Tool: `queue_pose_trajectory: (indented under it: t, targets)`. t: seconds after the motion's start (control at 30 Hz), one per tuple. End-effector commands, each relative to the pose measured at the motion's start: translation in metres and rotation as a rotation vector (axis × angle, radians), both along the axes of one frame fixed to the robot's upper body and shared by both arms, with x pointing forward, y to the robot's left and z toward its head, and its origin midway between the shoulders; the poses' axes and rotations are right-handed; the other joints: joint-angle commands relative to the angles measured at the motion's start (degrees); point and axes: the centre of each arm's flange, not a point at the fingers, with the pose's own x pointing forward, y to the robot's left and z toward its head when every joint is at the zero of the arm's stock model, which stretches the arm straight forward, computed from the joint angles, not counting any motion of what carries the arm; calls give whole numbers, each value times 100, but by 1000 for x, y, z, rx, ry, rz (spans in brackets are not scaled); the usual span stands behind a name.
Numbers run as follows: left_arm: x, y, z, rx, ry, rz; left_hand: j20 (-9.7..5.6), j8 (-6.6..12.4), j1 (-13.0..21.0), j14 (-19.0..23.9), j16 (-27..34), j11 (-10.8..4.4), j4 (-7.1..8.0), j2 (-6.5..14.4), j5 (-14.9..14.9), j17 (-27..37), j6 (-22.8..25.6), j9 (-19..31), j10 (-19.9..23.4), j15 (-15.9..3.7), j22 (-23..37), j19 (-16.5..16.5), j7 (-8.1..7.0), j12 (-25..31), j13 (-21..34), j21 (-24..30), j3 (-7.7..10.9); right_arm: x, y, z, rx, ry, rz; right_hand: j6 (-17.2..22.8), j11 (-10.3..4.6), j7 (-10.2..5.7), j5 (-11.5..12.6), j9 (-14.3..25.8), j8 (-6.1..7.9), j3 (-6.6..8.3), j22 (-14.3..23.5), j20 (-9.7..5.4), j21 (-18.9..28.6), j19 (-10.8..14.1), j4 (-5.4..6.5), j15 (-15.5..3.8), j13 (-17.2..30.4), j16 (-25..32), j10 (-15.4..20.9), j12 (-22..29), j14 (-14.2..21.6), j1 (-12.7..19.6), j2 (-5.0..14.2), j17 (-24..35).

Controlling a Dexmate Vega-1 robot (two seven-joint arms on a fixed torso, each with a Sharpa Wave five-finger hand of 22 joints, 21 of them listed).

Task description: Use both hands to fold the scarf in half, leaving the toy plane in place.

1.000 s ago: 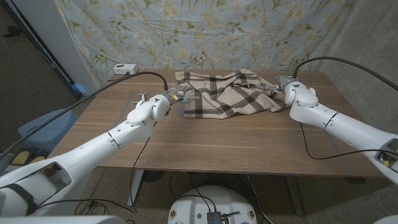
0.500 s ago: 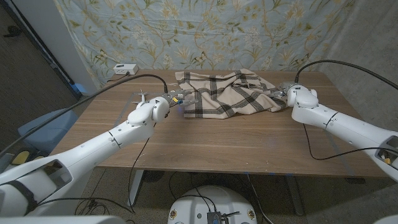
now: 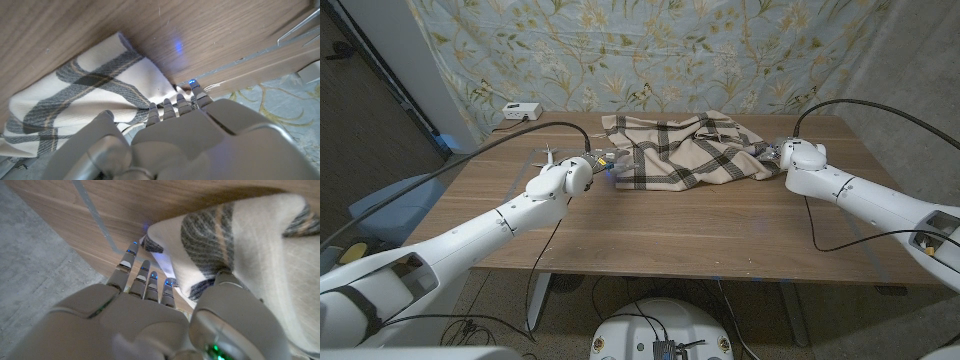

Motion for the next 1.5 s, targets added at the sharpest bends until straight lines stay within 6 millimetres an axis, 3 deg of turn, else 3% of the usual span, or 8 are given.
queue_pose_trajectory:
  t: [0.03, 0.27, 0.47, 0.63, 0.7, 0.87, 1.23, 1.5]
  targets:
    - [7, -2, -7, 24, 36, -21, 28, -21, -75, -53, 24, -21, 15, -4, 38, 8, -72, 12, -75, -10, 14, -55, -8, 18, 5, -44, -26, 12, -6, -6, 58, 19, -31, 22, -22, 43, -8, 3, 50, 52, -4, -75, 103, 306, -20, -99, -11, 120, 258, 114, 353, 72, 138, -45]
    - [11, -5, -7, 26, 37, -23, 35, -14, -102, -36, 34, -18, 17, 4, 47, 9, -78, 12, -78, -22, 16, -47, -11, 24, 6, -48, -31, 18, -3, -6, 83, 28, 3, 296, -27, 124, 16, -1, 129, 236, 0, -166, 250, 817, -267, -211, -23, 207, 696, 238, 854, 425, 247, -167]
    - [19, -7, -9, 37, 56, -38, 34, -13, -129, -46, 34, -35, 18, 9, 56, 9, -98, 13, -95, -38, 17, -44, -11, 26, 6, -55, -36, 22, 5, -5, 67, -15, 36, 975, -260, 151, 65, -1, 259, 576, 17, -455, 465, 1497, -563, -683, -22, 518, 1659, 560, 1982, 898, 461, -143]
    - [21, -14, -10, 81, 35, -55, 31, -8, -159, -56, 34, -56, 18, 17, 68, 9, -113, 13, -105, -66, 18, -53, -12, 31, 6, -68, -41, 21, 16, -3, -6, -110, 63, 2676, -477, 58, 103, 24, 625, 949, 79, -833, 805, 2198, -1027, -1176, 88, 1414, 3292, 1299, 3639, 1711, 507, 456]
    - [22, -15, -10, 90, 32, -57, 19, -5, -173, -58, 35, -83, 19, 24, 75, 8, -119, 13, -116, -89, 19, -55, -21, 31, 6, -73, -41, 20, 20, -2, -28, -157, 82, 3630, -593, -75, 105, 75, 811, 1102, 155, -981, 993, 2306, -1291, -1408, 366, 2177, 4032, 1851, 4215, 2663, 465, 1262]
    - [24, -15, -9, 92, 42, -51, -15, -12, -203, -96, 24, -91, 18, 36, 89, 8, -167, 13, -149, -131, 20, -73, -49, 28, 7, -91, -42, 13, 26, 2, -25, -306, 154, 4749, -795, -142, -36, 275, 1127, 991, 380, -1160, 1474, 2307, -1251, -1461, 1108, 3331, 4683, 2680, 4737, 4110, 343, 2752]
    - [27, -18, -10, 141, 32, -55, -36, -5, -252, -136, 20, -133, 12, 35, 111, 6, -206, 13, -187, -140, 21, -81, -53, 32, 7, -114, -50, -2, 27, 19, 277, -571, 239, 5182, -661, 97, -109, 318, 1276, 957, 455, -984, 1709, 2233, -1225, -1468, 1326, 3559, 5007, 2949, 4857, 4424, 353, 3272]
    - [26, -32, -8, 268, -61, -44, -22, 52, -313, -97, 46, -419, -2, 56, 148, 0, -100, 12, -102, -233, 23, -77, 34, 85, 6, -149, -40, -9, 39, 44, 468, -641, 351, 5394, -523, 249, -235, 322, 1341, 1015, 391, -908, 1827, 2264, -1283, -1463, 1460, 3603, 5278, 3133, 5079, 4626, 171, 3512]
